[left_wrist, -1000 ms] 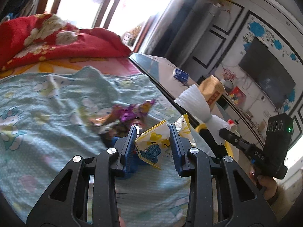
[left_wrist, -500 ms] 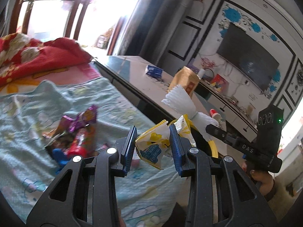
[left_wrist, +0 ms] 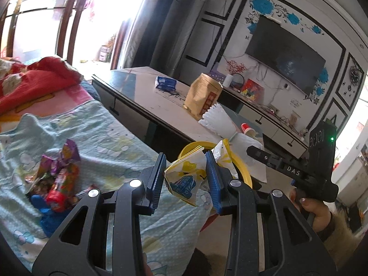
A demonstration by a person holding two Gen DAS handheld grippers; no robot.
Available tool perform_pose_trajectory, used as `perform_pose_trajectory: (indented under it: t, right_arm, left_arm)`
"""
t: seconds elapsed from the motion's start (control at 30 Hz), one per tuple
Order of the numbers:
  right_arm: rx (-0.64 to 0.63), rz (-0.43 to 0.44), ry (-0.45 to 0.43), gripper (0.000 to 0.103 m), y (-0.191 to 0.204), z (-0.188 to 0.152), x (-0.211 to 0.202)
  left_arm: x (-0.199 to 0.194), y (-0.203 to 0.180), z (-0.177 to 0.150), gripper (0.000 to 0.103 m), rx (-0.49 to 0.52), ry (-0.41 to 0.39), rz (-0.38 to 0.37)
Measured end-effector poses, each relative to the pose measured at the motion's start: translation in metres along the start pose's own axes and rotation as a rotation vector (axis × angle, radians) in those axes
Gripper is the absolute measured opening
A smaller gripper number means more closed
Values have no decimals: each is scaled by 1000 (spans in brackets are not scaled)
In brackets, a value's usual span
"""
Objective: Collect trash
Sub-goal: 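Carry foam nets in right tool over yellow bin while left tool carries yellow wrapper there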
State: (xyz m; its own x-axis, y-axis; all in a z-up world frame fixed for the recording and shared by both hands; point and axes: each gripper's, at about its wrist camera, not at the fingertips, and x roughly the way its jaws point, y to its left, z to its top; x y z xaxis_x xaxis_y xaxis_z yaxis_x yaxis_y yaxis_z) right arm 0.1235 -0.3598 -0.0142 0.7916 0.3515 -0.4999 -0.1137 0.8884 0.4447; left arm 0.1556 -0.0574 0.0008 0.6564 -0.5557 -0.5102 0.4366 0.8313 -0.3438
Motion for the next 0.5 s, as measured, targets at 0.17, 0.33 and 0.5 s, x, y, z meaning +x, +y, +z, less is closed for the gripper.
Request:
perform_pose_trajectory:
  t: [0.17, 0.33, 0.5]
  right_arm:
    - [45, -41, -16, 7, -21, 2, -7]
    - [80, -83, -26, 7, -43, 2, -12]
    - [113, -125, -28, 7, -66, 1, -13]
  left_arm:
    - [19, -13, -2, 28, 25, 23, -18]
    - [36, -25, -3, 28, 46, 39, -30]
    - [56, -37, -6, 28, 66, 61, -35]
